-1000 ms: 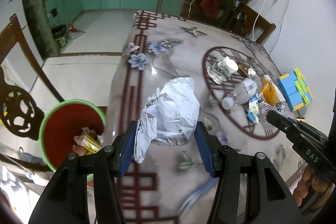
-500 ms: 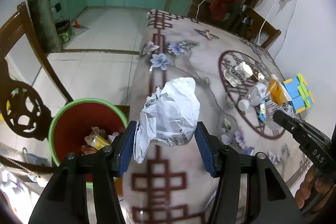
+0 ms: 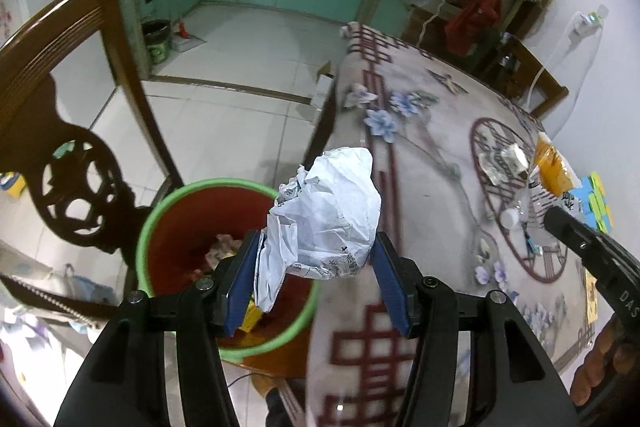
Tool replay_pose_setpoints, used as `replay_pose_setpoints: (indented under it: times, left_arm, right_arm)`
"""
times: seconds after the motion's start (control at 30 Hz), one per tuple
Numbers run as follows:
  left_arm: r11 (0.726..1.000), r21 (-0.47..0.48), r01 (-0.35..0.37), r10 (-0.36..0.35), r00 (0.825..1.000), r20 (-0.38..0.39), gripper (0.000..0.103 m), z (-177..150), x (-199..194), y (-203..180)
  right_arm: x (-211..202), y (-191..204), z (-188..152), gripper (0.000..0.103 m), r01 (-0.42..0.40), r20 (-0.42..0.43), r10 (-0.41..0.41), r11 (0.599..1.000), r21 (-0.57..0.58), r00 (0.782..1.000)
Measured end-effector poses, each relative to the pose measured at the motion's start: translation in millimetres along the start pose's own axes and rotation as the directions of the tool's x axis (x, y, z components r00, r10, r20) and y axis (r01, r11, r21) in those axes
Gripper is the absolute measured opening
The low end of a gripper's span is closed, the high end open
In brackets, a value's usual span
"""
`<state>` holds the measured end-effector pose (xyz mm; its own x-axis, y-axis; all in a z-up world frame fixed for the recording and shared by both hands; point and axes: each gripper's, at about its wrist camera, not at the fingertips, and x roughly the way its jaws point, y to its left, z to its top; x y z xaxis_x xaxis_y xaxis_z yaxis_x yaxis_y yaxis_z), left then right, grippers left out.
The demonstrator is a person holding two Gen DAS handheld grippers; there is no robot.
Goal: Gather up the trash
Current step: 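Carry the chip bag and white plastic bag over the red bin with both tools, then open both tools to drop the bags into the red bin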
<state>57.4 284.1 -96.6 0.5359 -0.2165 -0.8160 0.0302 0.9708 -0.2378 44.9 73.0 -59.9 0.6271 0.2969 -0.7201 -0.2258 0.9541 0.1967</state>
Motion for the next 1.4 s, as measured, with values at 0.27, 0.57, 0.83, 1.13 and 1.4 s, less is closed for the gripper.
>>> replay_pose_setpoints:
  times: [0.27,0.57,0.83,1.13,1.4]
  left_arm:
    - [0.998,-0.046,-0.045,0.044,0.999,-0.005,0.054,-0.5,-0.9,36.6]
    - [0.995,-0.067,-0.073,0.071,0.997,-0.038,0.054,-1.6,8.5,65.5]
    - [0.995,-0.068,-0.078,0.074,0.995,-0.064,0.054,-0.6,18.2,78.6]
    - [0.995,-0.065,-0.079,0.074,0.994,-0.076,0.054,5.8,25.6,83.4]
    - [0.995,-0.060,-0.076,0.072,0.995,-0.073,0.054,12.8,29.8,83.2]
  right_arm:
    - [25.9,38.6,5.6,0.010,-0.045,-0.028,0.044,0.998,-0.049,0.999]
    - [56.1,71.1,6.1,0.010,-0.092,-0.070,0.086,0.992,-0.082,0.994]
    - [80.0,87.9,1.3,0.010,-0.134,-0.122,0.123,0.988,-0.083,0.985]
    - [99.1,94.8,0.3,0.010,-0.161,-0.168,0.147,0.984,-0.073,0.975]
    - [107.1,99.0,2.2,0.010,-0.176,-0.184,0.157,0.980,-0.090,0.970]
